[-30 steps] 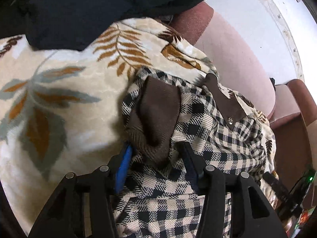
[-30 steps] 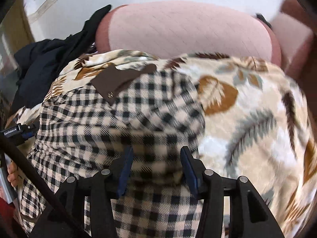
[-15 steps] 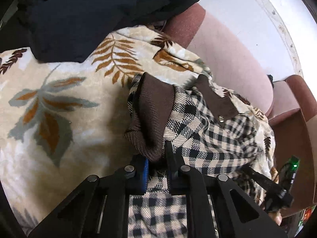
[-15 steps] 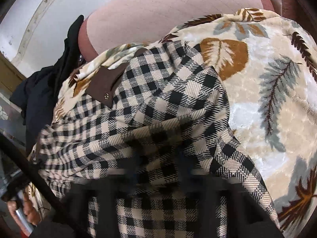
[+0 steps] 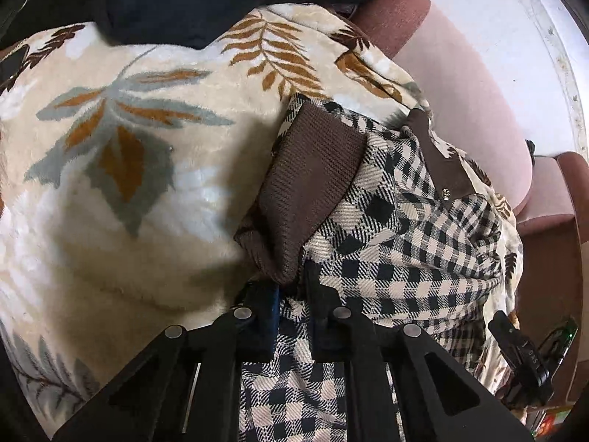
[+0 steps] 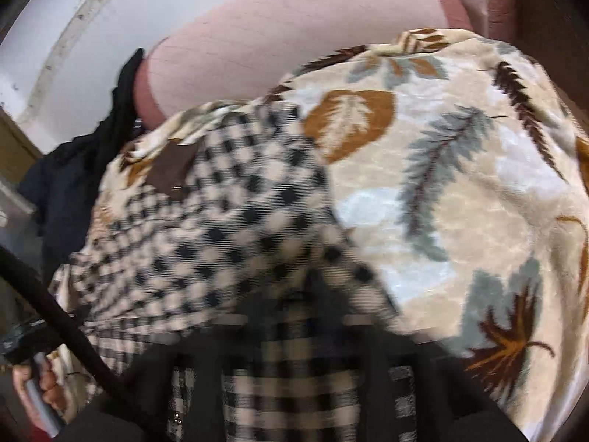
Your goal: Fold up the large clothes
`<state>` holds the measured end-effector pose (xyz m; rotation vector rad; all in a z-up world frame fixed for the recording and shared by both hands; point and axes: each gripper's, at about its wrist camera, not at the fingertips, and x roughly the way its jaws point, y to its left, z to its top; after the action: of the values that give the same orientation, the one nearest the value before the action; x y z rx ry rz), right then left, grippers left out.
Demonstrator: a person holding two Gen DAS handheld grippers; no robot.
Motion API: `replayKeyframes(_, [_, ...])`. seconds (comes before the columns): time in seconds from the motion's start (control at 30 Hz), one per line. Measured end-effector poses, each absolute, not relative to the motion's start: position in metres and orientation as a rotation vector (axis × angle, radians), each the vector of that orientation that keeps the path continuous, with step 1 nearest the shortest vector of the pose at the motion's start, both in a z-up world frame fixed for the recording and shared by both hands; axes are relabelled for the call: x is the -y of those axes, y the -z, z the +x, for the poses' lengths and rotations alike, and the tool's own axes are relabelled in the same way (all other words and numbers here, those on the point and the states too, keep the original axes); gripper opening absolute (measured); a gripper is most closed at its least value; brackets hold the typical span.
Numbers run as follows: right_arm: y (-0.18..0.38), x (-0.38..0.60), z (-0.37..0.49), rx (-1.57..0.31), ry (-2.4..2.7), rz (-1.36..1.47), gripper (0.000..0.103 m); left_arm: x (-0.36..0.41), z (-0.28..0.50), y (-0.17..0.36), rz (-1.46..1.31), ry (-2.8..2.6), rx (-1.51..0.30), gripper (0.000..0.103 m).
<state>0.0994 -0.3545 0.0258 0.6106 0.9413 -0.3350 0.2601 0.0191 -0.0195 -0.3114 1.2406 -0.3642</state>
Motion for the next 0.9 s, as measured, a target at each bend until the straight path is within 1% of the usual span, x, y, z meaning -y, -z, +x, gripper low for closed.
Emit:
replayKeyframes(0.13, [-0.006, 0.346, 0.12, -1.008, 0.407, 0.647, 0.066, -0.017, 0.259, 0.019, -0.299, 0.363, -1.238, 0.011])
replayKeyframes(0.2, [0.005, 0.347, 0.128, -1.003, 0.457, 0.699, 0.06, -0.015, 0.26, 0.019, -0.289, 0.362, -1.236, 0.011])
replayKeyframes(0.23, [0.007, 0.349, 0.13, -0.997, 0.477, 0.701, 0.047, -0.014, 0.26, 0.02, -0.286, 0.359, -1.235, 0.011])
replayKeyframes(0.27, [0.008, 0.352, 0.132, -0.994, 0.489, 0.702, 0.03, -0.014, 0.26, 0.02, -0.285, 0.357, -1.236, 0.011])
replayKeyframes(0.3, [0.008, 0.356, 0.131, -0.982, 0.489, 0.718, 0.022, -0.015, 0.259, 0.018, -0.284, 0.356, -1.236, 0.011])
replayKeyframes(0.33, [0.006, 0.361, 0.127, -0.962, 0.467, 0.744, 0.009, -0.015, 0.259, 0.019, -0.283, 0.357, -1.237, 0.011])
replayKeyframes(0.37, [0.004, 0.364, 0.124, -0.953, 0.448, 0.757, 0.003, -0.015, 0.259, 0.018, -0.28, 0.358, -1.239, 0.011])
replayKeyframes(0.4, [-0.002, 0.367, 0.117, -0.943, 0.435, 0.761, 0.003, -0.014, 0.258, 0.016, -0.28, 0.362, -1.243, 0.012])
replayKeyframes(0.5, [-0.015, 0.366, 0.099, -0.947, 0.469, 0.656, 0.002, -0.013, 0.252, 0.009, -0.275, 0.388, -1.244, 0.019])
replayKeyframes(0.67, [0.006, 0.369, 0.084, -1.043, 0.493, 0.643, 0.002, -0.016, 0.24, -0.001, -0.226, 0.352, -1.21, 0.019])
replayKeyframes(0.77, [-0.007, 0.365, 0.083, -1.035, 0.509, 0.602, 0.003, -0.029, 0.236, -0.01, -0.225, 0.309, -1.172, 0.019])
replayKeyframes(0.83, [-0.033, 0.359, 0.082, -0.955, 0.53, 0.544, 0.007, -0.032, 0.236, -0.017, -0.224, 0.305, -1.128, 0.02])
replayKeyframes(0.87, [-0.043, 0.356, 0.083, -0.929, 0.523, 0.518, 0.015, -0.031, 0.236, -0.02, -0.22, 0.31, -1.11, 0.022])
replayKeyframes(0.9, [-0.056, 0.353, 0.09, -0.899, 0.5, 0.475, 0.023, -0.027, 0.236, -0.021, -0.208, 0.32, -1.095, 0.028])
